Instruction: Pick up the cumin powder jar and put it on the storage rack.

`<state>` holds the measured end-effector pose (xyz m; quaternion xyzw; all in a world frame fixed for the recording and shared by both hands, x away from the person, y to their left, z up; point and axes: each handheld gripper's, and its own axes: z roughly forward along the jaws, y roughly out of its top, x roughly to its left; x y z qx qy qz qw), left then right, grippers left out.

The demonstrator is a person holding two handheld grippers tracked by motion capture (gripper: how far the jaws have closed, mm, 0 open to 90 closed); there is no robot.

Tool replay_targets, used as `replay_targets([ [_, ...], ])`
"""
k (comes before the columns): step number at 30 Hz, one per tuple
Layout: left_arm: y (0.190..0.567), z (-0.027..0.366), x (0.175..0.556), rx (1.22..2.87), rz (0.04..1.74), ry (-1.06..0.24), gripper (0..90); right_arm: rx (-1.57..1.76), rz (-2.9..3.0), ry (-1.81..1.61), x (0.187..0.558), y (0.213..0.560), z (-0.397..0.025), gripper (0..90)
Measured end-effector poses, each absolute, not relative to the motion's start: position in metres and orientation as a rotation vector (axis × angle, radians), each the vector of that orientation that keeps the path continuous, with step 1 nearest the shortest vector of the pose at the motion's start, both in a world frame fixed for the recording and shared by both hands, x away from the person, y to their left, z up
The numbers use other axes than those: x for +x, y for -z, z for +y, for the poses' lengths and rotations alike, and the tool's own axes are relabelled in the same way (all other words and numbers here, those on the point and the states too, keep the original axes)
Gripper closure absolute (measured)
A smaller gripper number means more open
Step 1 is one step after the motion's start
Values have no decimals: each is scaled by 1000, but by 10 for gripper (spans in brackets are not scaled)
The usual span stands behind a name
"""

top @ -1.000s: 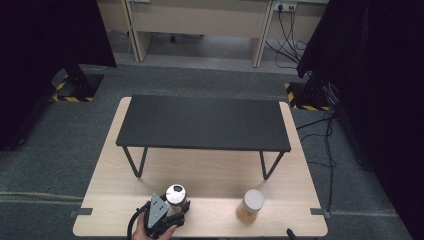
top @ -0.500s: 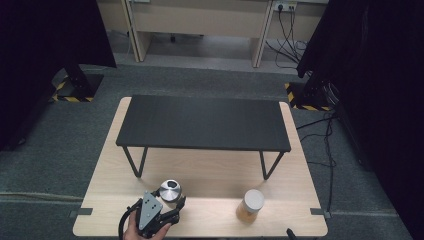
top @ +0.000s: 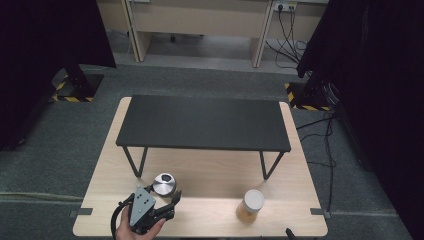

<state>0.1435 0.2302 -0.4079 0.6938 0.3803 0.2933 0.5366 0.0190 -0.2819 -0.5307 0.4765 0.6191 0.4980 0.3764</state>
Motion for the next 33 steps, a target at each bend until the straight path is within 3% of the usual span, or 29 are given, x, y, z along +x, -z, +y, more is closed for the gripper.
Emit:
replay_targets([
  [33,347,236,152,1605,856,-751,305,1223,1583,-1277,20,531,-284,94],
])
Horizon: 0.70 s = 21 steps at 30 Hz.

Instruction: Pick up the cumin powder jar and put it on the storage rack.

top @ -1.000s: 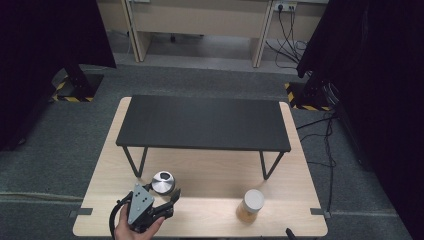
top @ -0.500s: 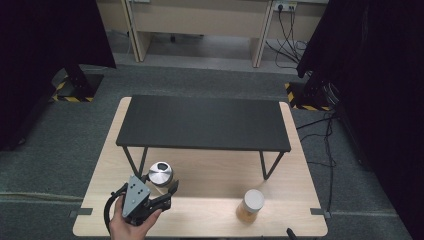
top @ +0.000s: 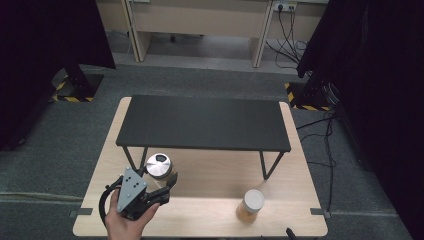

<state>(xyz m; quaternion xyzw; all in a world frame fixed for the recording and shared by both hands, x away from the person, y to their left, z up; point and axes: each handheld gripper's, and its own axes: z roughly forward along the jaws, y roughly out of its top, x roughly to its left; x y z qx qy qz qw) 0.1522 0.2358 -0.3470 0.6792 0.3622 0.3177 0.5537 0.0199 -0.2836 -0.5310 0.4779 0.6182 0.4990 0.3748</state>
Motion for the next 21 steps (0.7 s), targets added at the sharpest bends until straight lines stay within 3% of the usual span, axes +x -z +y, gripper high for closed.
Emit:
replay_targets([
  [21,315,241,172,1556,866,-800,305,1225,1584,-1278,20,531,-284,95],
])
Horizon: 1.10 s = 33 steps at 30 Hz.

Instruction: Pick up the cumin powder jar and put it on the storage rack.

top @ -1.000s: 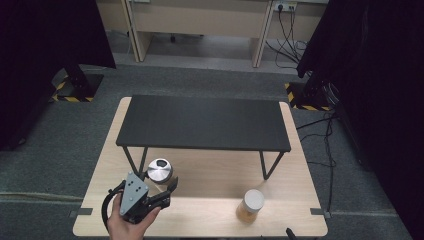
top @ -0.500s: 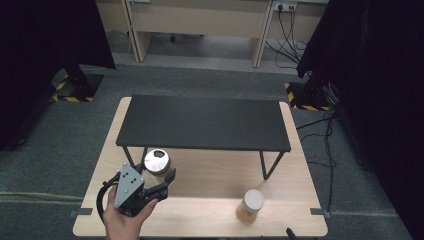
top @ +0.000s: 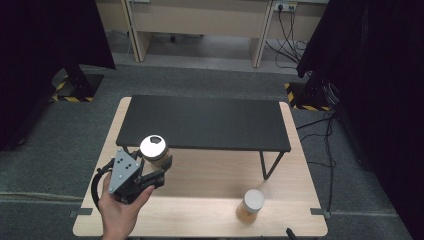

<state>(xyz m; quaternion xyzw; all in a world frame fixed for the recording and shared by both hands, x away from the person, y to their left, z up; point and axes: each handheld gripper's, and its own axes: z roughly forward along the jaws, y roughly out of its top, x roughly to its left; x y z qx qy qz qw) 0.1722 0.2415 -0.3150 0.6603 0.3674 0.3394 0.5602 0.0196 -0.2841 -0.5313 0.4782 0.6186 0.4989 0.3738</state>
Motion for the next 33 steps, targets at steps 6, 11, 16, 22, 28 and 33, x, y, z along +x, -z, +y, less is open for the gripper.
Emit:
replay_targets([
  [6,302,243,189,1547,886,-823,305,1223,1588,-1279,20,532,-284,94],
  [11,295,242,199,1557,894,-840,305,1223,1588,-1278,20,532,-284,95],
  [16,291,240,208,1571,901,-857,305,1223,1581,-1279,19,532,-285,95],
  [22,289,239,221,1572,924,-870,306,1224,1581,-1277,19,532,-285,94],
  [28,287,241,234,1567,951,-882,306,1229,1584,-1274,20,532,-286,94],
  [33,287,240,245,1577,977,-891,306,1230,1580,-1279,19,532,-285,94],
])
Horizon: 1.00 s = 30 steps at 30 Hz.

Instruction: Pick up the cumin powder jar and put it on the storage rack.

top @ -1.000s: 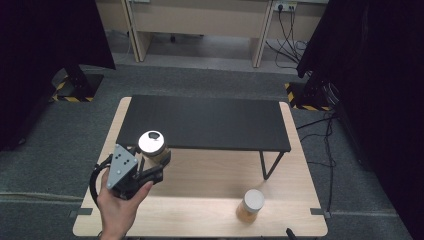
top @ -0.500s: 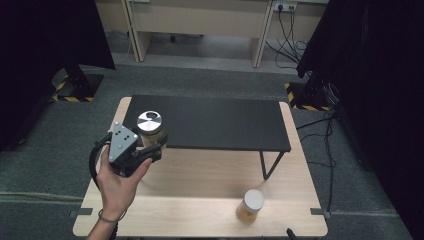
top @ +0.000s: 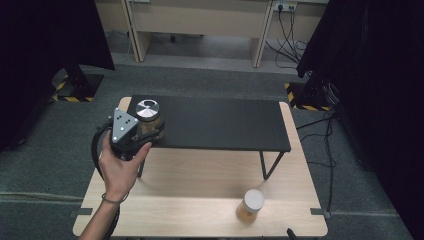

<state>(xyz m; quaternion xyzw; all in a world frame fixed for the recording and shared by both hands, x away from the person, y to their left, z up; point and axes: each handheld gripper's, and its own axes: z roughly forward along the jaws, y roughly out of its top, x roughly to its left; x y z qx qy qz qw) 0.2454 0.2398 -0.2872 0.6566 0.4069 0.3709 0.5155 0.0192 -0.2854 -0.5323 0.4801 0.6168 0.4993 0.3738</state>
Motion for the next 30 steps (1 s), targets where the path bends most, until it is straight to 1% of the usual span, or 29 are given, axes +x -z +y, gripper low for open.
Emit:
replay_targets([
  [11,291,239,266,1580,1035,-906,306,1226,1578,-1275,18,532,-286,95],
  [30,297,233,283,1584,1073,-916,306,1216,1585,-1278,18,532,-286,95],
])
